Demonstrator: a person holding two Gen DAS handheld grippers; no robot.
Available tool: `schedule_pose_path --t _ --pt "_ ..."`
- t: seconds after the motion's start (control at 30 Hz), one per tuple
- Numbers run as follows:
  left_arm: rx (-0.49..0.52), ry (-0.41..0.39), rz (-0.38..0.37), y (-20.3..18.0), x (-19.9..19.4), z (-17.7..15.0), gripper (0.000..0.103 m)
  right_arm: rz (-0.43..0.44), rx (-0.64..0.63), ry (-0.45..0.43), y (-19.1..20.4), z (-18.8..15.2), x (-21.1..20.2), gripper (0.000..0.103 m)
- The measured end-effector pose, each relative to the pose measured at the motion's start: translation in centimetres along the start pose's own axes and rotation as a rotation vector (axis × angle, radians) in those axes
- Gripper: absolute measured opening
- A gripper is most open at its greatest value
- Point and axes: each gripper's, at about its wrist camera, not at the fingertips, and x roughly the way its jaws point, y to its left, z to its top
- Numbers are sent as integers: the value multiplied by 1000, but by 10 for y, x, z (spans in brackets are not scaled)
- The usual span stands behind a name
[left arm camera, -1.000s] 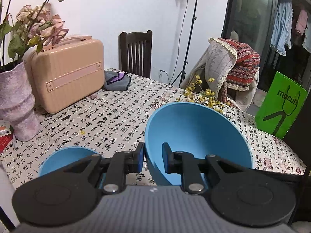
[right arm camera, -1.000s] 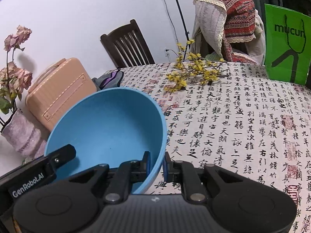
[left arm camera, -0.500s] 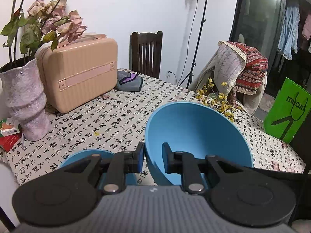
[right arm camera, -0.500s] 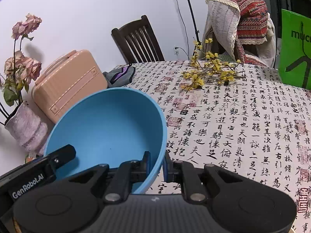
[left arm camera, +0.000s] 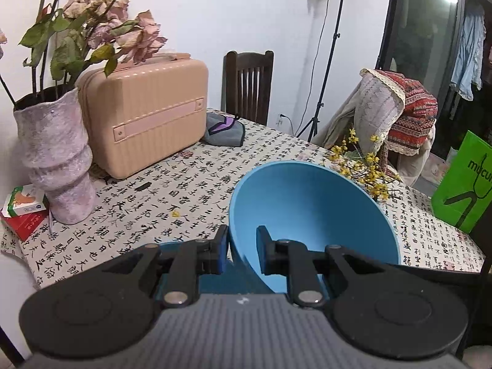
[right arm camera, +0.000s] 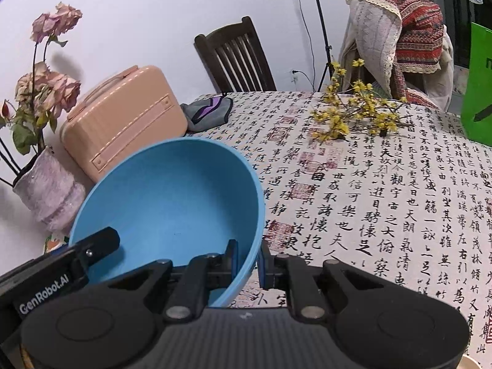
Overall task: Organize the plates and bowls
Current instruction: 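Bring the held blue bowl over the stacked blue bowls beside the pink vase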
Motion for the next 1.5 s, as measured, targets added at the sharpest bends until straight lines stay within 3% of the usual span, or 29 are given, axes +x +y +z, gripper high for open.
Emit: schedule_pose_path --t 1.5 --pt "-52 40 79 73 7 -12 19 60 -84 78 66 -15 39 13"
